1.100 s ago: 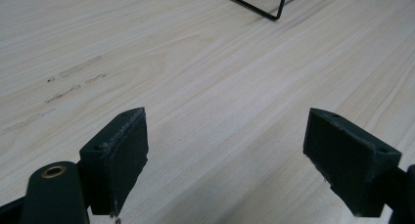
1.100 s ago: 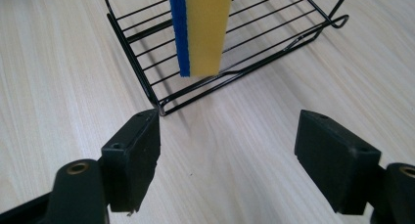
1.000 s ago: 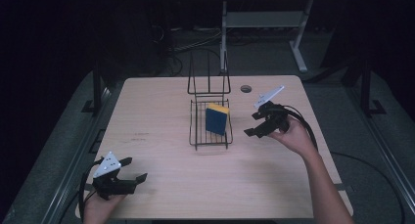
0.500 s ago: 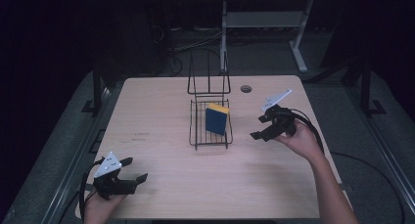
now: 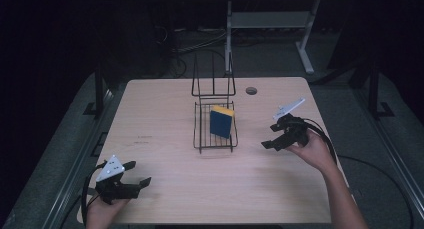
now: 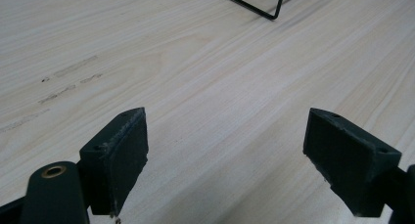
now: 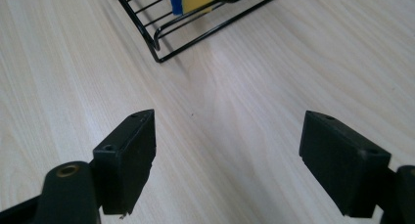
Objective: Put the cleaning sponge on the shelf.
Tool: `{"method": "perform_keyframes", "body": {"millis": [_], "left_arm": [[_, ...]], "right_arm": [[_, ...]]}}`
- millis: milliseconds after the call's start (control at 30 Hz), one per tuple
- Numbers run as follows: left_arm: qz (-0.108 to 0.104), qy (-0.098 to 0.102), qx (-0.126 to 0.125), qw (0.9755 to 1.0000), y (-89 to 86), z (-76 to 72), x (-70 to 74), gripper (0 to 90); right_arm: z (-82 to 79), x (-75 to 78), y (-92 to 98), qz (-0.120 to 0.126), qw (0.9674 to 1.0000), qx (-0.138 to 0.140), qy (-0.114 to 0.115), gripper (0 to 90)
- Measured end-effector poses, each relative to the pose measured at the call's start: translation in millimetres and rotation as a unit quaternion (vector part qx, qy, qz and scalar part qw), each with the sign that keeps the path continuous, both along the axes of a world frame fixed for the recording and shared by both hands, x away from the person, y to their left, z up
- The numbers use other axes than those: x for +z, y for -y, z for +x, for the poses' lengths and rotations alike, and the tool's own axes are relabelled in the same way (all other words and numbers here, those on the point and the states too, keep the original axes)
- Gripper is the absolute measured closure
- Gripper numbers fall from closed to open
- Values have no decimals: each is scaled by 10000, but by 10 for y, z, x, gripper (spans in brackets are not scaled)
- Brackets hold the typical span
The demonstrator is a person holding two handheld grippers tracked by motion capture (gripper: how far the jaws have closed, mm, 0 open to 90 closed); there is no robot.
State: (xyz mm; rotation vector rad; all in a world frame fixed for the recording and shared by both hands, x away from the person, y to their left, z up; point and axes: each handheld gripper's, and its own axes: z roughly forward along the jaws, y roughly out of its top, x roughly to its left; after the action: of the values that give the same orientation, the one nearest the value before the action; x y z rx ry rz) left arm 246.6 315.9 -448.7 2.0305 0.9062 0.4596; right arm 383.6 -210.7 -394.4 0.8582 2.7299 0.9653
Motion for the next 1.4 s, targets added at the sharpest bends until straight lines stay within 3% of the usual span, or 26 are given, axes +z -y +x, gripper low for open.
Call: {"method": "perform_keyframes", "body": {"millis": [1400], "left_arm": [[19, -43, 7, 10000, 5, 3, -4, 163]], "right_arm": [[-298, -256, 369, 15, 9994, -297, -181, 203]]}}
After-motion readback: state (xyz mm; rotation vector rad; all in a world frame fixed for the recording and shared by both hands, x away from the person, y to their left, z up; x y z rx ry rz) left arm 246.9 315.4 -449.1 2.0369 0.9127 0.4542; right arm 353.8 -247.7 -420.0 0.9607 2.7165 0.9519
